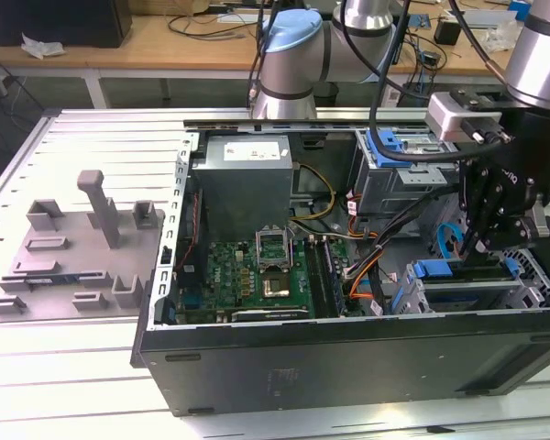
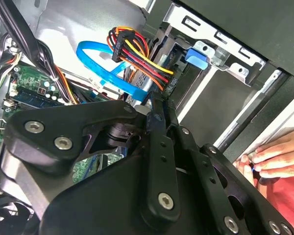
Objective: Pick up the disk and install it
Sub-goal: 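Insert the second disk wire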
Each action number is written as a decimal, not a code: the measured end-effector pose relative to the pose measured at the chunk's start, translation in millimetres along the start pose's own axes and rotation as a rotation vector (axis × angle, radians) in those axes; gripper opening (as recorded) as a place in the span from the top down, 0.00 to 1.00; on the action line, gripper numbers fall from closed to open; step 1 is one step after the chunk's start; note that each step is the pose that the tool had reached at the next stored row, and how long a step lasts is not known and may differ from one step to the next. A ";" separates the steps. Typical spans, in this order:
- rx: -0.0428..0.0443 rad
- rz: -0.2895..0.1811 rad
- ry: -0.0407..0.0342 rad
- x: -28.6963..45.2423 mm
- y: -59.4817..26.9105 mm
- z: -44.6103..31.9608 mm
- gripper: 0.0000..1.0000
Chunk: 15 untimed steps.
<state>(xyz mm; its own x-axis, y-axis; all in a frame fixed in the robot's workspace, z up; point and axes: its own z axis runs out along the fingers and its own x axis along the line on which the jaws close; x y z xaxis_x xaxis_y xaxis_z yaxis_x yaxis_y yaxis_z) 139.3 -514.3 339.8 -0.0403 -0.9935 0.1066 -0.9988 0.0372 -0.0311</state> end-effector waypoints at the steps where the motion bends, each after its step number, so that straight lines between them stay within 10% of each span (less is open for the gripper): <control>1: 0.0000 0.000 0.0001 0.0 0.0 0.5 0.84; 15: 0.0000 0.000 -0.0001 0.0 0.3 0.1 0.76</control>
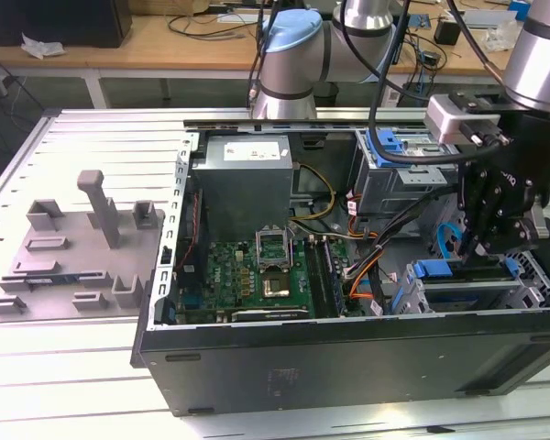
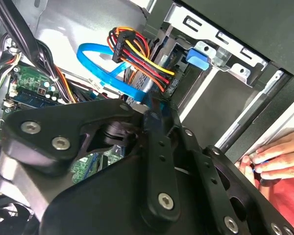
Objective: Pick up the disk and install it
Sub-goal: 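Insert the second disk wire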
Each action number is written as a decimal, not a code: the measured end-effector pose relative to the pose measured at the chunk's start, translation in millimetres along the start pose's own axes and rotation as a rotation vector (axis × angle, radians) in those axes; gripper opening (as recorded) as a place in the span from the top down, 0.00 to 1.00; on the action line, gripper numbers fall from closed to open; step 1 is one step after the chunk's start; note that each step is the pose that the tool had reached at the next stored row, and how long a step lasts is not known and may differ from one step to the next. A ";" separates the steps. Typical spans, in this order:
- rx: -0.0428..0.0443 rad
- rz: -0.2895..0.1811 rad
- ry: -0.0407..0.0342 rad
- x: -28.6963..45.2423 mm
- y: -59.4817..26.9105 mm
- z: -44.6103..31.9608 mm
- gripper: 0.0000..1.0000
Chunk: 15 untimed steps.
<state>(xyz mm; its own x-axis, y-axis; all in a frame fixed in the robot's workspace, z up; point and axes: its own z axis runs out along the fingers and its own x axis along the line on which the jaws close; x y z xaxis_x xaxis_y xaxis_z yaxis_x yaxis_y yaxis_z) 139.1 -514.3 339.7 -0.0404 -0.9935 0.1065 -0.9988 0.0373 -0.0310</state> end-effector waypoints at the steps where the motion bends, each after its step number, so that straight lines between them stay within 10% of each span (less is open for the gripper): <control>1: 0.0000 0.000 -0.0002 0.0 0.0 -0.2 0.76; 15: 0.0072 0.001 0.0030 -5.9 7.0 -17.8 0.76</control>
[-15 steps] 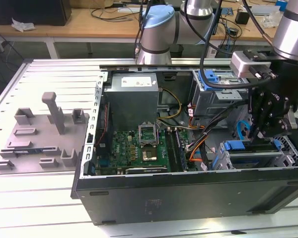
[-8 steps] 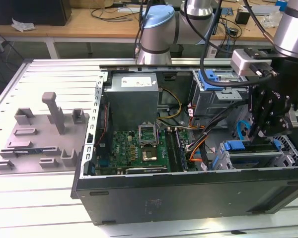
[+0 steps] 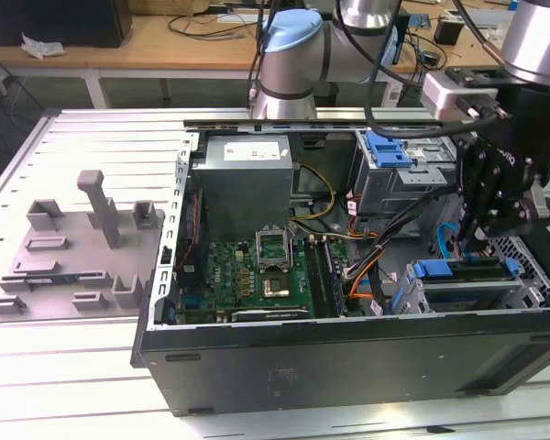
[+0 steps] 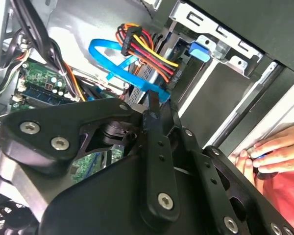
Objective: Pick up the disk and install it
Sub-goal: 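Insert the second disk wire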
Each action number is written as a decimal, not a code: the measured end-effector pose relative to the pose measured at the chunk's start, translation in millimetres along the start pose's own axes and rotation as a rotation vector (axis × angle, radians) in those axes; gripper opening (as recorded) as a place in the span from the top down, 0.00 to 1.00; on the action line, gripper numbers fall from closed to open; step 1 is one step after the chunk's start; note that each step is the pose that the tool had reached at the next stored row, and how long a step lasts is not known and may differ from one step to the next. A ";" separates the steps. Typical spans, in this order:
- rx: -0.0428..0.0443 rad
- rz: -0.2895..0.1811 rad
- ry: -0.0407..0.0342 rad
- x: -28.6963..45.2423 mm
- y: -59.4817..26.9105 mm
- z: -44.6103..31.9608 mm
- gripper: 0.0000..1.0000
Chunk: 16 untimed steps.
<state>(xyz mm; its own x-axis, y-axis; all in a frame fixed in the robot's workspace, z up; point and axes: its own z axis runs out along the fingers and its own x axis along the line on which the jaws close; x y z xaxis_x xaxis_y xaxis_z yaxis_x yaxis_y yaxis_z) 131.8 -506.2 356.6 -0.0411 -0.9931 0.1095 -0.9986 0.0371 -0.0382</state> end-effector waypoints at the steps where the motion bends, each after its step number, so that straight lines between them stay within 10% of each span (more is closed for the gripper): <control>1: 0.0021 0.000 0.0004 -1.2 1.4 -2.0 0.76; 16: 0.0075 0.002 0.0066 -7.9 9.1 -7.0 0.89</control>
